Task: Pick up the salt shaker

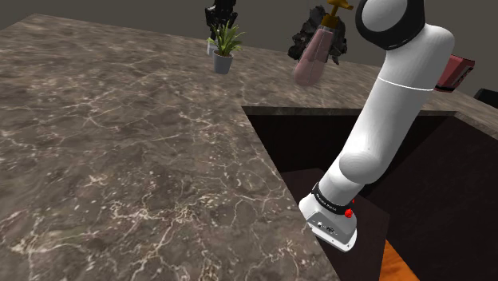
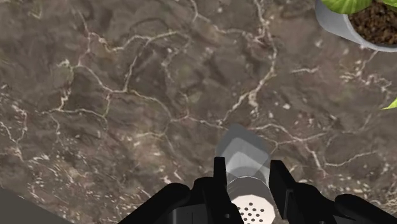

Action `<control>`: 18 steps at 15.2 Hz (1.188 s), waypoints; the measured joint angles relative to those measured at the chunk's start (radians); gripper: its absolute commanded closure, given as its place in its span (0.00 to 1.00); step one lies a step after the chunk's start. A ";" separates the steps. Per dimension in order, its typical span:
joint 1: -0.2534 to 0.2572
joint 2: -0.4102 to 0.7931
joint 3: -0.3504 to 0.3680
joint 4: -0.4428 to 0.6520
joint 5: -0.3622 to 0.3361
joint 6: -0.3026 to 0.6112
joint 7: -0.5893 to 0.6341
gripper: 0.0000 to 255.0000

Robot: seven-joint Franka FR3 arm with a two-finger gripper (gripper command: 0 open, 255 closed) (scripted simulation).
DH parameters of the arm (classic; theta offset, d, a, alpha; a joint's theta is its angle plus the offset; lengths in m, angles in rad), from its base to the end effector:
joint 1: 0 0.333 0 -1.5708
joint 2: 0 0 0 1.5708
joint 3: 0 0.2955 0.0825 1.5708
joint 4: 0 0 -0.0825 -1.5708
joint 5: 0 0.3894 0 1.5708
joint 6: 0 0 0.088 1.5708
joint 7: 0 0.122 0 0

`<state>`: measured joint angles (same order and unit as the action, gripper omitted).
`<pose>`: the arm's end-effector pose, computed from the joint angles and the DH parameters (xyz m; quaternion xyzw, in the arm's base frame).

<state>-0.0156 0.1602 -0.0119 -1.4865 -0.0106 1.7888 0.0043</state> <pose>0.6273 -0.0178 0.5560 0.9973 -0.0149 0.0709 0.0070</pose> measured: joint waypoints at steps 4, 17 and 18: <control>0.000 0.000 0.000 0.000 0.000 0.000 0.000 1.00; -0.001 0.048 -0.001 0.215 0.001 -0.168 -0.003 1.00; 0.000 0.056 0.000 0.243 0.001 -0.187 -0.002 1.00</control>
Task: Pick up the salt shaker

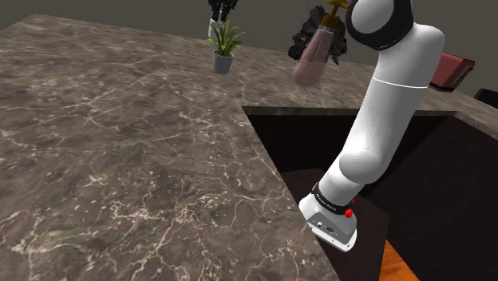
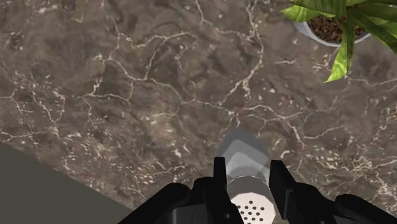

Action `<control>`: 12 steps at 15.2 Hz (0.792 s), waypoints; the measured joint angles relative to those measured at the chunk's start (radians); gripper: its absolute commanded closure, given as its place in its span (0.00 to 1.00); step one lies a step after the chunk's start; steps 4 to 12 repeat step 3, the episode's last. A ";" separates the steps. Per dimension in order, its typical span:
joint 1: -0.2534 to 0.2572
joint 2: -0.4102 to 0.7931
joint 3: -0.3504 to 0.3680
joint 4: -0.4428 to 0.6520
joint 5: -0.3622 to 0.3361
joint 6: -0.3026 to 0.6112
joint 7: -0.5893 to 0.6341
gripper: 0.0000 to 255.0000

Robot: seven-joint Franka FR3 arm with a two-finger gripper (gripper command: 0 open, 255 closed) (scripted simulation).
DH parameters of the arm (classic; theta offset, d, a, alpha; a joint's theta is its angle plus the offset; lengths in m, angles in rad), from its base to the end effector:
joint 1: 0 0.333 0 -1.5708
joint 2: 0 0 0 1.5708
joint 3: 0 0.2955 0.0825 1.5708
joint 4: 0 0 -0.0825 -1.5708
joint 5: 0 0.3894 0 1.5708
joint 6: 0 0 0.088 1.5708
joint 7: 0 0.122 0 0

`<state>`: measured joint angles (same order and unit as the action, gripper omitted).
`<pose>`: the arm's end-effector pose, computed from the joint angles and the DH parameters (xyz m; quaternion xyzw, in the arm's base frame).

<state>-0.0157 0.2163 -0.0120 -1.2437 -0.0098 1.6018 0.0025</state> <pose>0.6260 -0.0176 0.6206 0.9974 -0.0150 0.0708 0.0071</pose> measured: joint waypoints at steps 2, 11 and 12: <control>0.000 0.015 0.000 0.048 0.000 -0.033 -0.001 1.00; 0.000 0.018 0.000 0.061 0.000 -0.043 -0.001 1.00; 0.000 0.018 0.000 0.061 0.000 -0.043 -0.001 1.00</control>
